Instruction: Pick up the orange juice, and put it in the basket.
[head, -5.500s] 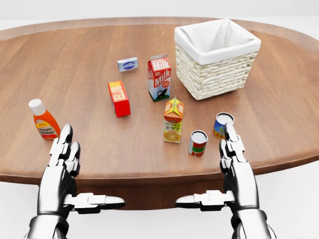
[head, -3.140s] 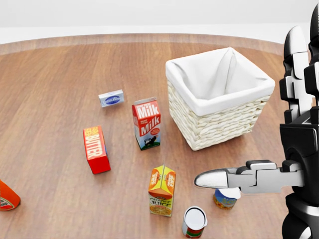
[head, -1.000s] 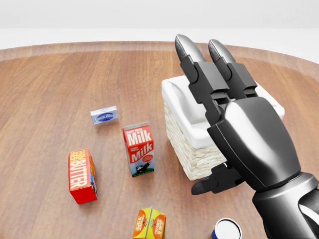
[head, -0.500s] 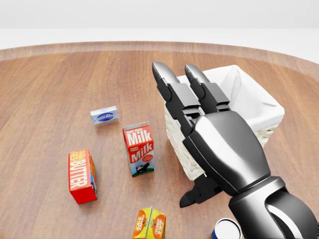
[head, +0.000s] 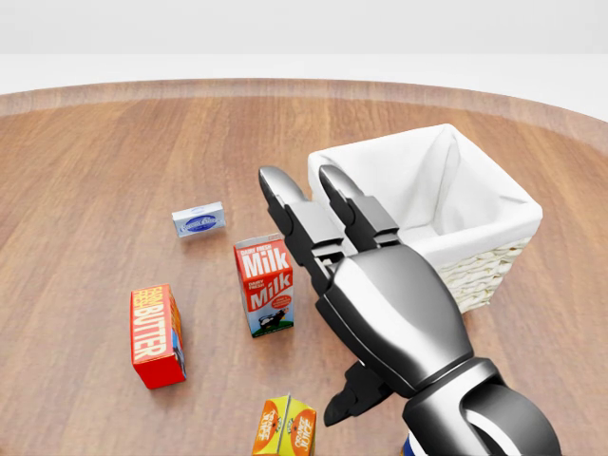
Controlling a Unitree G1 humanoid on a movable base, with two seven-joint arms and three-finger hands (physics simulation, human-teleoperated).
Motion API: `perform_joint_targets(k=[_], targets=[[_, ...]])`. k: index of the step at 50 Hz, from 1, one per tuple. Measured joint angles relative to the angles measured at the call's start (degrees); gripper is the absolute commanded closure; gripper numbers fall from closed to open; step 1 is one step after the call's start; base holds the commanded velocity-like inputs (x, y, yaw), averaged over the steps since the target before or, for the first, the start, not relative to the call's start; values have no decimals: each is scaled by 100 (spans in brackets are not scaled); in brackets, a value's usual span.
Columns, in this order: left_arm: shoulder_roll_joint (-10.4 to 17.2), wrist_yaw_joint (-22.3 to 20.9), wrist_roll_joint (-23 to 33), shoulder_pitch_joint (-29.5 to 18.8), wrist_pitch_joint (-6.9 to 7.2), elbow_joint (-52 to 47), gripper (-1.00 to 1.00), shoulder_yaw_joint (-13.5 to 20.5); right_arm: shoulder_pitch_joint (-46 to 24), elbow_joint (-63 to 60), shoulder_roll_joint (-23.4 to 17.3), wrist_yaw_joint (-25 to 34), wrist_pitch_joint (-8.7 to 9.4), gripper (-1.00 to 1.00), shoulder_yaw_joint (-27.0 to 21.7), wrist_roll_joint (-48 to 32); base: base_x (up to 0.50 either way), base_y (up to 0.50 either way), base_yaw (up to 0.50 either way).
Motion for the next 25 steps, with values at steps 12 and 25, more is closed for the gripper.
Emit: perform_joint_targets(k=[12,25], targets=[[-4,-4,6,1,0,-13,-100,1,203,150,19,-128,-113,-100,200,-76,0,0,0],[-5,-12,8,2,0,-17,-100,2,483,582,-12,-475,-303,-100,466,-105,0,0,0]])
